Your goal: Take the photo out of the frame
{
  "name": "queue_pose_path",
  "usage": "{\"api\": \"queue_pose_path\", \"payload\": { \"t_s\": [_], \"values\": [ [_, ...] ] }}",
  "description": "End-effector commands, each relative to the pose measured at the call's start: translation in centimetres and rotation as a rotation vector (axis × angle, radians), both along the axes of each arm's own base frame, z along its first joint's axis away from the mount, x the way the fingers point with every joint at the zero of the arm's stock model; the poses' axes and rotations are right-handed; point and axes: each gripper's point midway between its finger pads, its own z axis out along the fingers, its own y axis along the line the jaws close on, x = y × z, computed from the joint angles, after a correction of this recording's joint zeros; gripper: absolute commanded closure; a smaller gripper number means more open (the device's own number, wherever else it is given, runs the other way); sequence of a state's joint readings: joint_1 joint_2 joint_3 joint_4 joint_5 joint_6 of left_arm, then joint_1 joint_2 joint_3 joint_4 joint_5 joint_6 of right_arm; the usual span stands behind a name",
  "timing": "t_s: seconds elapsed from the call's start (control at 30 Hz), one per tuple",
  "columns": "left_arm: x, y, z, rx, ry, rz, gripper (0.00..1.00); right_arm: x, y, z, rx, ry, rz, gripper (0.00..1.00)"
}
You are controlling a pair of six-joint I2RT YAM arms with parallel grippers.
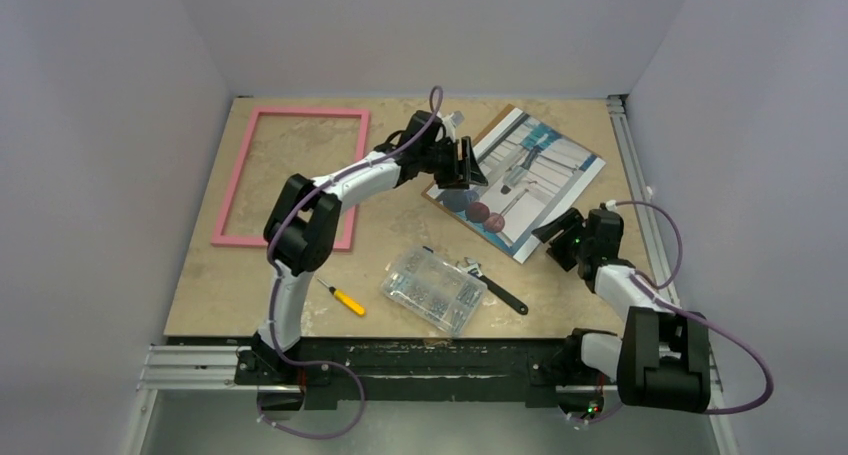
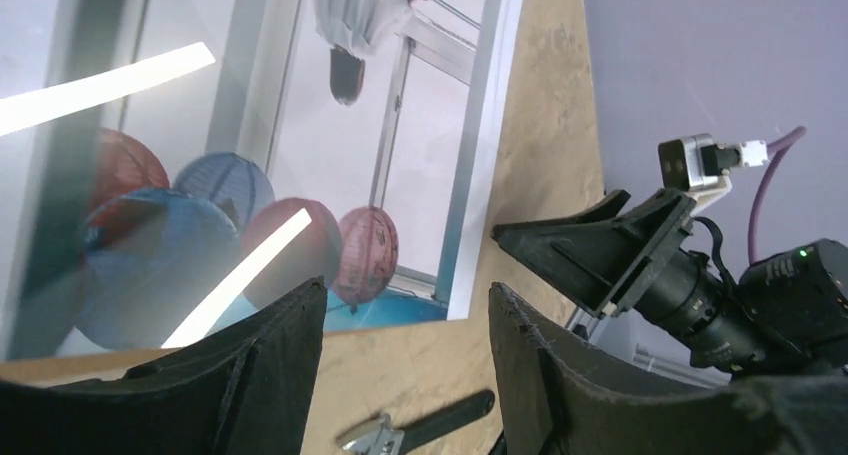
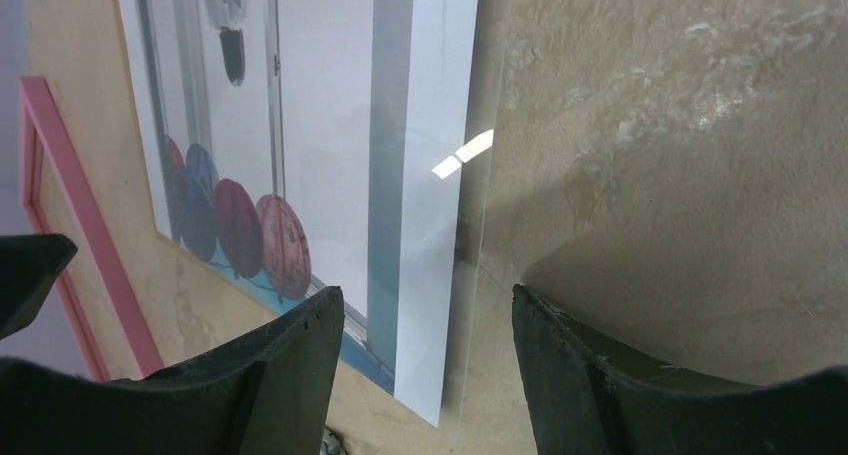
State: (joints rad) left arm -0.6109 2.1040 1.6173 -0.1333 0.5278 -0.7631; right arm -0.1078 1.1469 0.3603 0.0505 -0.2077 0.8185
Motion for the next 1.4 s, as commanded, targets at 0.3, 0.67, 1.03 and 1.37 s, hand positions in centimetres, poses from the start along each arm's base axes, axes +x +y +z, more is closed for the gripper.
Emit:
{"api": "queue_pose_path", "payload": {
  "t_s": [0.3,0.67,1.03,1.37],
  "values": [
    [2.6,1.2,-6.6,0.228,0.067,0.062,0.43,-0.4,1.1,-2.1,0.098,0.051,0.025,0.41],
    [2.5,2.0,-8.6,0.26,0.142,0.096,0.43,-0.2,1.4,-0.4,0.102,-0.021,0.05,0.43],
    [2.4,2.1,-9.3,0.267,0.156,0.096,0.43,0.7,2.0,2.0,0.145,-0.118,0.056,0.43],
    [2.4,2.1,-9.3,0.26,0.16,0.094,0.43,-1.4,-3.9,-0.7,-0.095,0.12,-0.203,0.51]
  ]
}}
